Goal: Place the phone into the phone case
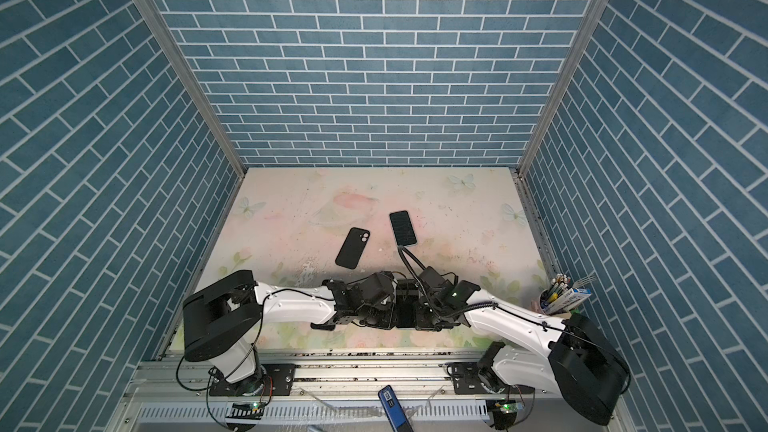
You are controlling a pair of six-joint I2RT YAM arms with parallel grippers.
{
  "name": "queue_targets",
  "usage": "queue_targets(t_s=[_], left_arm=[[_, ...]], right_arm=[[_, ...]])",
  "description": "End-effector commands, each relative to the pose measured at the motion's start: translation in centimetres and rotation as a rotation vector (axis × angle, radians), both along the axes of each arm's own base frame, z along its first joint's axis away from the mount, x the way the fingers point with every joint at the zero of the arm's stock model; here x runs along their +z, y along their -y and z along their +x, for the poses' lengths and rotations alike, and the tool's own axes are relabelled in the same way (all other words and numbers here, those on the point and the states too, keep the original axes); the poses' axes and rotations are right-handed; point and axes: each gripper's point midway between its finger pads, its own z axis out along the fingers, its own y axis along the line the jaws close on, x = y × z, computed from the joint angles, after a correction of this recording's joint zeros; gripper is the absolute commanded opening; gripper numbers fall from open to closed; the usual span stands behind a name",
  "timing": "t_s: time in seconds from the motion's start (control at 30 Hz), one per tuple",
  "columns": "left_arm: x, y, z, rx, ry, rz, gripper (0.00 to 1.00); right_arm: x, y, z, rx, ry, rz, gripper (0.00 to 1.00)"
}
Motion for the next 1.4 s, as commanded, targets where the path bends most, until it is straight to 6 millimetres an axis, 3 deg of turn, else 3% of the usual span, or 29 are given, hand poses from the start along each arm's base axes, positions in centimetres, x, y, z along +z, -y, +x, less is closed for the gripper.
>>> queue_targets(t_s=[0.0, 0.37, 0.57, 0.77, 0.87, 0.93, 1.1, 1.37], left_arm=[[-3.6, -2.2, -2.3, -0.036, -0.074, 0.130, 0.24], [-3.6, -2.2, -2.3, -0.037, -0.072, 0.130, 0.24], [-3.6, -2.2, -2.3, -0.037, -0.073, 0.130, 0.24], [-3.7, -2.3, -2.3, -0.035, -0.072, 0.132, 0.24], [-3.6, -2.5, -2.3, -0.034, -0.070, 0.135, 0.24], [-3.6, -2.6, -2.3, -0.033, -0.069, 0.136, 0.24], [-3.6, -2.6, -2.3, -0.031, -0.067, 0.138, 0.24], [-3.6, -2.8, -2.3, -0.027, -0.064, 0.138, 0.24]], right_arm=[[-0.9, 0.1, -1.0, 0.019, -0.041, -0.032, 0.10], [-1.3, 0.1, -1.1, 0.026, -0.042, -0.050, 0.10], [-1.3, 0.2, -1.1, 0.025, -0.037, -0.061, 0.00], [-0.5, -0.4, -1.0, 0.035, -0.033, -0.033, 0.00], [1.2, 0.1, -0.1, 0.041, 0.026, -0.055, 0.20], [2.2, 0.9, 0.5, 0.041, 0.071, -0.094, 0.26], [3.3, 1.6, 1.4, 0.031, 0.119, -0.124, 0.27], [1.9, 1.8, 1.3, 0.034, 0.097, -0.152, 0.25]])
